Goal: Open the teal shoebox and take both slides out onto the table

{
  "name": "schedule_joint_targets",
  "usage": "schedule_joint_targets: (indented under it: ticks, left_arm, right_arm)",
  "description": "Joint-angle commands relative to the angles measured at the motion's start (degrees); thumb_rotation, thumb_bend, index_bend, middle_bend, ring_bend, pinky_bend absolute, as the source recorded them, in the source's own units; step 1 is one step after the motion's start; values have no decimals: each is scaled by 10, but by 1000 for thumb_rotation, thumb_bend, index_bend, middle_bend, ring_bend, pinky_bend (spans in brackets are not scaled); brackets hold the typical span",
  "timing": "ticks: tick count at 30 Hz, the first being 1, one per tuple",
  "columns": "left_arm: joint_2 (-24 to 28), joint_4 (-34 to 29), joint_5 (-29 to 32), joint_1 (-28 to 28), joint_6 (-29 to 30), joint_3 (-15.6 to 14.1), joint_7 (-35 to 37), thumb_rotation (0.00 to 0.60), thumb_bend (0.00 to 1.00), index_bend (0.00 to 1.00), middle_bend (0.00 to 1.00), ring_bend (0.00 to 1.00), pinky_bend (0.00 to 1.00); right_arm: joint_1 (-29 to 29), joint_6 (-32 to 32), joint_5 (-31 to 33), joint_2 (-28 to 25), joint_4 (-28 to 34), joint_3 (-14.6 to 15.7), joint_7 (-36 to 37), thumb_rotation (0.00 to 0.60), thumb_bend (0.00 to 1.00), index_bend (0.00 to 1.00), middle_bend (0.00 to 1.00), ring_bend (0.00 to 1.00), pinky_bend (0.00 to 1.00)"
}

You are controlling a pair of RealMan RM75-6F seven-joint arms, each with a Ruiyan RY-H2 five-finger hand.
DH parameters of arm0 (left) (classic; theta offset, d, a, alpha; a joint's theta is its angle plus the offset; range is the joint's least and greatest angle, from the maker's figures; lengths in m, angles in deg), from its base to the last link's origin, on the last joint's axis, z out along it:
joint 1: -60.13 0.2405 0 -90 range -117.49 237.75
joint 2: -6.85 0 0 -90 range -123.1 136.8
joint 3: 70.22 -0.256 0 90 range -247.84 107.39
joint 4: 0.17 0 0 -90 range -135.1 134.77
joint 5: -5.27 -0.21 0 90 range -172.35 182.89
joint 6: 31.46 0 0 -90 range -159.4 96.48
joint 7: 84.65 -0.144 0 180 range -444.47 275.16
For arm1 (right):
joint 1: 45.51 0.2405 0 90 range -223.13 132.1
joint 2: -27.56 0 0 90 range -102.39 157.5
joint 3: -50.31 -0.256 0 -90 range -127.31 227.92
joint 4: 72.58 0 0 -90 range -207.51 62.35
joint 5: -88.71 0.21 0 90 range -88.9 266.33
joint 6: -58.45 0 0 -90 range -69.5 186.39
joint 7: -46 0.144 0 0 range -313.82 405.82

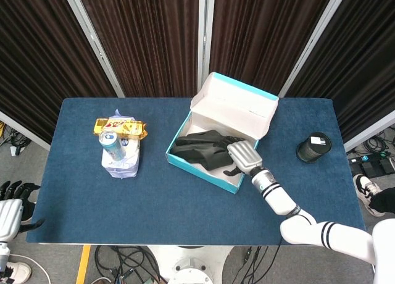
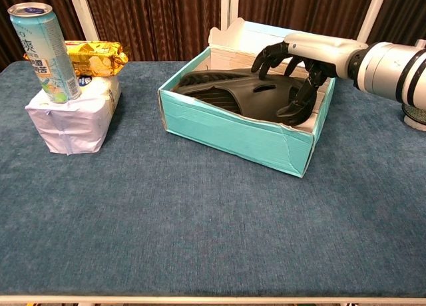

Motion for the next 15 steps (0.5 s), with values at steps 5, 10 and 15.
schedule_joint_targets:
  ticks: [5, 10, 15]
  left_arm:
    - [-1, 1, -1, -2, -1, 1, 1, 600, 0, 234, 180, 93, 55]
    - [-1, 0, 0, -3, -5, 0, 0, 600, 0, 234, 180, 93, 55]
    - [-1, 2, 3, -1, -5, 0, 1, 600, 0, 234, 180, 93, 55]
  right_arm:
    - [1, 1, 0, 0, -3, -8, 12, 600, 38, 205, 205, 110, 225]
    - [10, 20, 17, 10, -21, -4, -2, 600, 38, 205, 209, 110, 225]
    - [13, 26, 27, 21, -36, -2, -6, 600, 38, 205, 215, 110, 225]
